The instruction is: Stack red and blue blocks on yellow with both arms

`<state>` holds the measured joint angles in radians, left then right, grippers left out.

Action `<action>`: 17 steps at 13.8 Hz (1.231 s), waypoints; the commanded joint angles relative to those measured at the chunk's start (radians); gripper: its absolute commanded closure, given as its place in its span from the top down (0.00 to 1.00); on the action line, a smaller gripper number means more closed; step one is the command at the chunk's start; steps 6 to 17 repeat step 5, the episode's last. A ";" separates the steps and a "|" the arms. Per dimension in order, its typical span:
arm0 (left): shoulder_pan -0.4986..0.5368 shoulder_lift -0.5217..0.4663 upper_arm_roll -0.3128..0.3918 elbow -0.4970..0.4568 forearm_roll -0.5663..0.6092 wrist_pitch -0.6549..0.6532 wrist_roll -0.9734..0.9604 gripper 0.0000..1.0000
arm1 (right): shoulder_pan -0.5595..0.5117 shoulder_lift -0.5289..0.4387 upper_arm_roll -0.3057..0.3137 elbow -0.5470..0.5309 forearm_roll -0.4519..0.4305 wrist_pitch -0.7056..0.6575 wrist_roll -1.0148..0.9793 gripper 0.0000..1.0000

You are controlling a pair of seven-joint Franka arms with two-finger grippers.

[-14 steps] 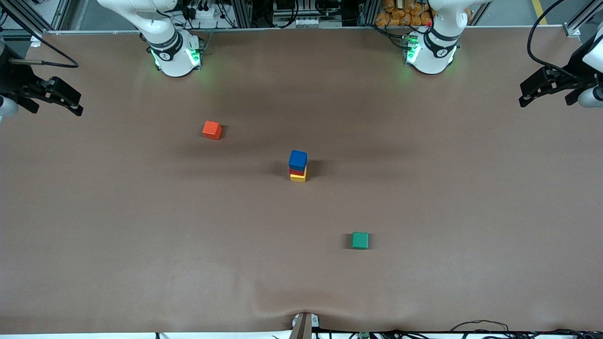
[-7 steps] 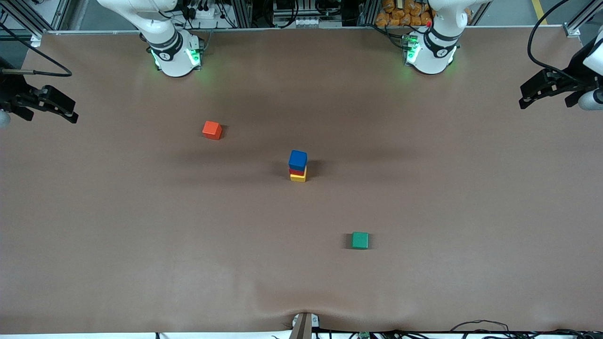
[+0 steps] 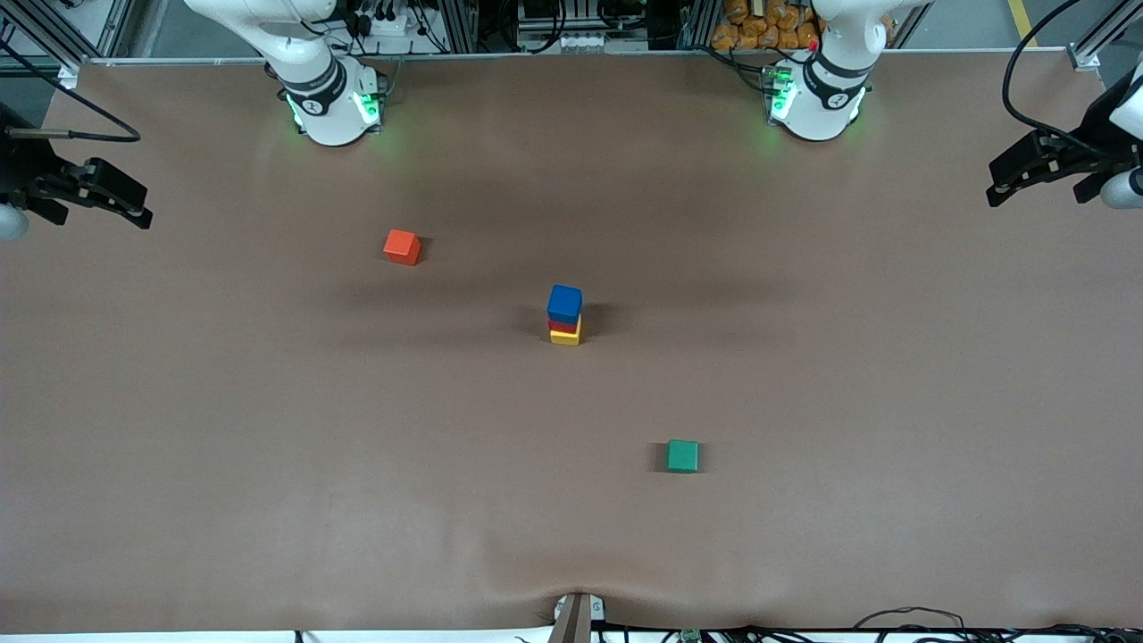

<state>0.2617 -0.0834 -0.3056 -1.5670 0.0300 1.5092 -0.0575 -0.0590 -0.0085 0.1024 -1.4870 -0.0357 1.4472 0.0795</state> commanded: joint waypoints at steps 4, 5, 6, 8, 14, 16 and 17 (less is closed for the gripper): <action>0.002 0.007 -0.006 0.027 -0.018 -0.018 0.001 1.00 | -0.011 0.004 0.011 0.016 0.008 -0.010 -0.014 1.00; 0.002 0.007 -0.006 0.027 -0.018 -0.020 -0.001 1.00 | -0.012 0.004 0.011 0.016 0.010 -0.010 -0.014 1.00; 0.002 0.007 -0.006 0.027 -0.018 -0.020 -0.001 1.00 | -0.012 0.004 0.011 0.016 0.010 -0.010 -0.014 1.00; 0.002 0.007 -0.006 0.027 -0.018 -0.020 -0.001 1.00 | -0.012 0.004 0.011 0.016 0.010 -0.010 -0.014 1.00; 0.002 0.007 -0.006 0.027 -0.018 -0.020 -0.001 1.00 | -0.012 0.004 0.011 0.016 0.010 -0.010 -0.014 1.00; 0.002 0.007 -0.006 0.027 -0.018 -0.020 -0.001 1.00 | -0.012 0.004 0.011 0.016 0.010 -0.010 -0.014 1.00; 0.002 0.007 -0.006 0.027 -0.018 -0.020 -0.001 1.00 | -0.012 0.004 0.011 0.016 0.010 -0.010 -0.014 1.00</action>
